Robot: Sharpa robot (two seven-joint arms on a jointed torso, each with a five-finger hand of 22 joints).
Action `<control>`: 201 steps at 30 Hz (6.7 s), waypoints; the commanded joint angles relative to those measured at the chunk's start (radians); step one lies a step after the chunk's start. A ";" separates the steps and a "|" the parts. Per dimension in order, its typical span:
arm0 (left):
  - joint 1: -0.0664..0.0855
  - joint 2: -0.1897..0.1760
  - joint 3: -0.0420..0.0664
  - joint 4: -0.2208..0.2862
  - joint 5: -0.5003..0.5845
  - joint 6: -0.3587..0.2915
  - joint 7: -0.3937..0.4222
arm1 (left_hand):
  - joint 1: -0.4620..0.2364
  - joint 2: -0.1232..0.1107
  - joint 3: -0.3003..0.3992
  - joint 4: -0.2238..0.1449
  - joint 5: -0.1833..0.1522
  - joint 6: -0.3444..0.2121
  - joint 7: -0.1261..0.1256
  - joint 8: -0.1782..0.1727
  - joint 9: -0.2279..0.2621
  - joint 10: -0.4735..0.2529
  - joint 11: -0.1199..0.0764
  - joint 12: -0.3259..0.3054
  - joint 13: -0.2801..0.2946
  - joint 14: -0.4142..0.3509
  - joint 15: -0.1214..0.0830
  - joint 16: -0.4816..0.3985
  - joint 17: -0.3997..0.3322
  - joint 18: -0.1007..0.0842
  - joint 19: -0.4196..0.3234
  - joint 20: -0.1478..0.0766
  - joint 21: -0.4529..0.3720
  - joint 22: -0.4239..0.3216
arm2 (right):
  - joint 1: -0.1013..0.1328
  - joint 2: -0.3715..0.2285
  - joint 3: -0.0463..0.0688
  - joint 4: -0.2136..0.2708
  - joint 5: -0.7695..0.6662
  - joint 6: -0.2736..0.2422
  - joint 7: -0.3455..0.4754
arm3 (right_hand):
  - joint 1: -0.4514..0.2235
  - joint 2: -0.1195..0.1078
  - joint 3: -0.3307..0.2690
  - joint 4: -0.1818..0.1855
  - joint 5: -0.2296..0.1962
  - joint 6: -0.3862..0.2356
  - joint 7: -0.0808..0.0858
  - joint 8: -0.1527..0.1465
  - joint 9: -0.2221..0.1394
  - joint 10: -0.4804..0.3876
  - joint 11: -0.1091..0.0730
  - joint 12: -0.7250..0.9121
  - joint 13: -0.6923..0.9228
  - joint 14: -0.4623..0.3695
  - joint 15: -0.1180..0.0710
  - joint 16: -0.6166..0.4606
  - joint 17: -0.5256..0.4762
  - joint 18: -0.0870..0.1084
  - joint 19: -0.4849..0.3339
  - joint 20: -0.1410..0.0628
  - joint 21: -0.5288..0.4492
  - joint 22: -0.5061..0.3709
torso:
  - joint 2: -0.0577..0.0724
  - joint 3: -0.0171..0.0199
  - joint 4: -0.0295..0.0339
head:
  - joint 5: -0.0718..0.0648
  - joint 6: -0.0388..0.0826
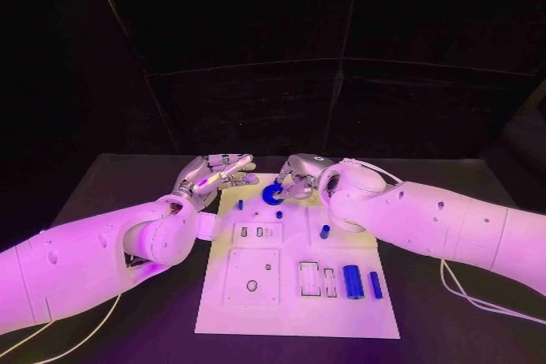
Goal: Assemble the parts on the task board
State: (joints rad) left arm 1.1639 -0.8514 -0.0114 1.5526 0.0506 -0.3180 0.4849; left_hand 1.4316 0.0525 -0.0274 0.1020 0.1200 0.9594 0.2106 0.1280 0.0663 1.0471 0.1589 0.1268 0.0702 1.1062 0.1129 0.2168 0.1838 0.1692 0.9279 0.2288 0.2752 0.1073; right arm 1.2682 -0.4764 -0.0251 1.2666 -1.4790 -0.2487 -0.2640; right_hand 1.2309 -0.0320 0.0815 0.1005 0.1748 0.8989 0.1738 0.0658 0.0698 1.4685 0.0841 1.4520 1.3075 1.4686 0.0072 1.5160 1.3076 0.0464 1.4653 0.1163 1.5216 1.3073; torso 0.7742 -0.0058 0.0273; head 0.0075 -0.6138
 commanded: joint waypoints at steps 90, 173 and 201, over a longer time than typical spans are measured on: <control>0.001 0.011 0.001 -0.039 -0.005 0.015 0.005 | 0.013 0.000 0.004 -0.010 0.001 0.009 -0.002 -0.005 -0.001 0.013 -0.002 -0.007 -0.001 0.009 0.000 -0.008 0.004 0.015 0.009 -0.003 -0.005 -0.003 | -0.052 -0.333 -0.001 -0.043 0.371 0.035 0.365 | 0.178 0.032 0.031 -0.147 0.012 0.057 -0.005 0.035 0.006 0.005 -0.004 -0.012 0.139 0.076 -0.001 0.008 0.138 -0.017 0.031 0.000 0.002 0.124 | -0.003 0.0111 -0.0332 | -0.012 -0.005; 0.005 0.078 0.001 -0.166 -0.005 0.002 -0.001 | 0.006 0.004 0.004 -0.008 0.000 0.017 -0.002 -0.005 0.000 0.023 -0.003 -0.009 -0.001 0.013 -0.002 -0.009 0.009 0.015 0.013 -0.004 -0.004 -0.004 | -0.095 -0.061 -0.001 0.192 -0.005 -0.072 0.000 | 0.139 0.077 0.111 -0.147 -0.023 0.167 -0.046 0.068 0.006 0.009 -0.041 -0.016 0.139 0.075 -0.034 0.002 0.130 -0.017 0.034 -0.032 0.001 0.126 | -0.072 -0.0199 -0.0147 | 0.034 -0.062; 0.007 0.088 0.001 -0.175 -0.005 0.010 -0.003 | 0.005 0.003 0.004 -0.008 0.000 0.018 -0.002 -0.005 0.000 0.024 -0.003 -0.009 -0.001 0.014 -0.002 -0.009 0.010 0.015 0.014 -0.004 -0.004 -0.004 | -0.166 0.001 -0.001 0.135 -0.015 -0.053 -0.003 | 0.136 0.073 0.112 -0.148 -0.021 0.166 -0.046 0.066 0.005 0.009 -0.041 -0.017 0.138 0.075 -0.034 0.002 0.129 -0.016 0.032 -0.032 0.000 0.123 | -0.070 -0.0154 -0.0185 | 0.060 -0.084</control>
State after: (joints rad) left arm 1.1692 -0.7651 -0.0114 1.3776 0.0501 -0.3193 0.4774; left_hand 1.4369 0.0579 -0.0204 0.0951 0.1200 0.9721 0.2088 0.1280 0.0663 1.0651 0.1555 0.1230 0.0700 1.1135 0.1128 0.2121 0.1926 0.1692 0.9350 0.2218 0.2752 0.1044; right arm 1.1009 -0.4768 -0.0270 1.4014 -1.4894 -0.3083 -0.2710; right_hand 1.3748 0.0381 0.1900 -0.0470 0.1508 1.0391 0.1428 0.1304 0.0738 1.4649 0.0517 1.4352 1.3084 1.4651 -0.0181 1.5189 1.3078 0.0463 1.4688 0.0909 1.5216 1.3073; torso 0.7043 -0.0213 0.0091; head 0.0663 -0.6969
